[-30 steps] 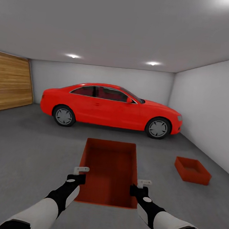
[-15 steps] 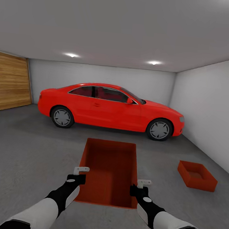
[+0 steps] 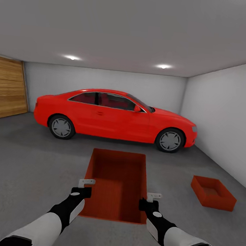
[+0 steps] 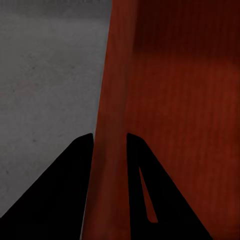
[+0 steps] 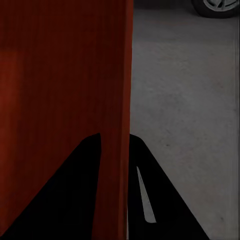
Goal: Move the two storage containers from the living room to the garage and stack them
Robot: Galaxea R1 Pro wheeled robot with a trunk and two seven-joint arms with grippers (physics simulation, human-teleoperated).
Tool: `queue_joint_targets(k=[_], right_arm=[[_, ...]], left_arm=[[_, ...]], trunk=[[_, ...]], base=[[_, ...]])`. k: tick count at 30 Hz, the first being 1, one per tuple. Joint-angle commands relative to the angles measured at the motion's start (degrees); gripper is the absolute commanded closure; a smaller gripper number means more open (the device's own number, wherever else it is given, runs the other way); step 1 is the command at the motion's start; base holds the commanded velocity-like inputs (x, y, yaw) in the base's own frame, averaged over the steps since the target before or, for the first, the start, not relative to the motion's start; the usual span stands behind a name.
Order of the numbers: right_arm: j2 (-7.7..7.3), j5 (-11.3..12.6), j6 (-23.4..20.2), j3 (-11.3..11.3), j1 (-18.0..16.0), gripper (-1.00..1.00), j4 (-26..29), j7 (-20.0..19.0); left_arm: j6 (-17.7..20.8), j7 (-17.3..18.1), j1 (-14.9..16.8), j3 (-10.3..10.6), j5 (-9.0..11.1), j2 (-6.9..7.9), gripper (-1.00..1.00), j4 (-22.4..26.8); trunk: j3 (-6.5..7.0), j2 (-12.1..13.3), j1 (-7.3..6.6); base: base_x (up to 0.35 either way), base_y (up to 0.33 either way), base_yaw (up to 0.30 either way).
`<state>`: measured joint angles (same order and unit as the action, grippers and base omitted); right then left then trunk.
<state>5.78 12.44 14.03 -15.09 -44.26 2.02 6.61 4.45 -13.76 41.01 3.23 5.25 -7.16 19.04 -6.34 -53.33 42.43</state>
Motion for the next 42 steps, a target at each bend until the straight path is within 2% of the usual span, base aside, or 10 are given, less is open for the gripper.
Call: queue_joint_targets(k=[1, 18, 42], right_arm=[[-1.32, 0.7, 0.3, 0.7, 0.0, 1.0, 0.0, 0.8], [-1.34, 0.7, 0.3, 0.7, 0.0, 1.0, 0.0, 1.4], [-1.38, 0.8, 0.3, 0.7, 0.0, 1.0, 0.0, 1.8]], left_arm=[[0.5, -1.9, 0.1, -1.7, -0.2, 1.36, 1.0, 0.2], [0.5, -1.9, 0.0, -1.7, -0.2, 1.36, 1.0, 0.3], [0.5, -1.9, 0.1, -1.7, -0.2, 1.36, 1.0, 0.3]], trunk=[[-0.08, -0.1, 0.04], [-0.08, -0.1, 0.04], [-0.08, -0.1, 0.04]], base=[[0.322, 0.0, -0.264], [0.322, 0.024, -0.285], [0.316, 0.18, -0.287]])
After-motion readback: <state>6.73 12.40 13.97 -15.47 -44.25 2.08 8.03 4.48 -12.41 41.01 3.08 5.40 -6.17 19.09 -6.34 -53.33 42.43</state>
